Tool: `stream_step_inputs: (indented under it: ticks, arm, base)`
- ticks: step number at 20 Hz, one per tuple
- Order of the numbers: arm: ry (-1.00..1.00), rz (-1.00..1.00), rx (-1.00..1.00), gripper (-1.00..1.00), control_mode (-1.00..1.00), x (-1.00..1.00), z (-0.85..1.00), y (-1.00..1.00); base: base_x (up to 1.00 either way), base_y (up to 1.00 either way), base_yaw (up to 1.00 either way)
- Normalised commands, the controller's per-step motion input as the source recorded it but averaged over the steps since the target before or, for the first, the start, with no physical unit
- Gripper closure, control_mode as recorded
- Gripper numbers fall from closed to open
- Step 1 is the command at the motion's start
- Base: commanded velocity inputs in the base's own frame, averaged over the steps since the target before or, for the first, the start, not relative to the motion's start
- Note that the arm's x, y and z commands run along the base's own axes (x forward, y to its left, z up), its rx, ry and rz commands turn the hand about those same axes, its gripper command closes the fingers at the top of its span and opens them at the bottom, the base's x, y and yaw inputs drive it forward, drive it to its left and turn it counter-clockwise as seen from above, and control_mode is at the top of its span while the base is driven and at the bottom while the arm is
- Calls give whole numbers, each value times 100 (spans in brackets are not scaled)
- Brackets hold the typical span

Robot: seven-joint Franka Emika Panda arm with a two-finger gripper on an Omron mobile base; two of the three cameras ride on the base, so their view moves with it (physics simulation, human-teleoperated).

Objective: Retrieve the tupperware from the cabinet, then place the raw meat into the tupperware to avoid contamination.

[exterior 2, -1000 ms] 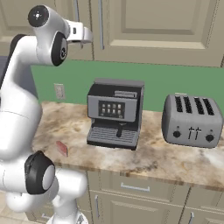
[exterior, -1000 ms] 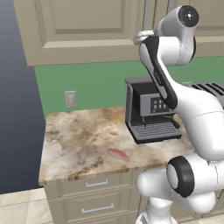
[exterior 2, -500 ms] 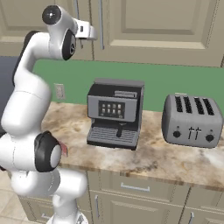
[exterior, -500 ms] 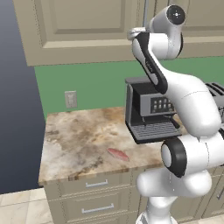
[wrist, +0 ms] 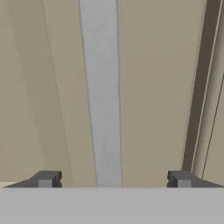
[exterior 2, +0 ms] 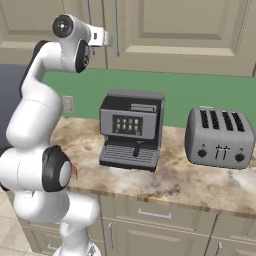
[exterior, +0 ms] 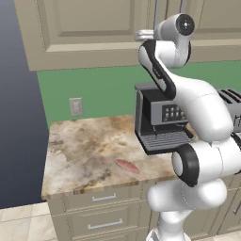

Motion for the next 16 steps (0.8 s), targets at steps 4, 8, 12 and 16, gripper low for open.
stream_step_inputs:
  ticks: [4, 8, 12, 16]
  arm:
    - [-8, 0, 1, 100, -100, 32, -10, 13]
    - [0, 0, 0, 100, -100, 18, -1, 12]
    - [10, 0, 0, 100, -100, 10, 0, 4]
    - [7, 0, 0, 100, -100, -29, 8, 15]
  base:
    - [0, 0, 0]
    - [0, 0, 0]
    - [0, 0, 0]
    - [0, 0, 0]
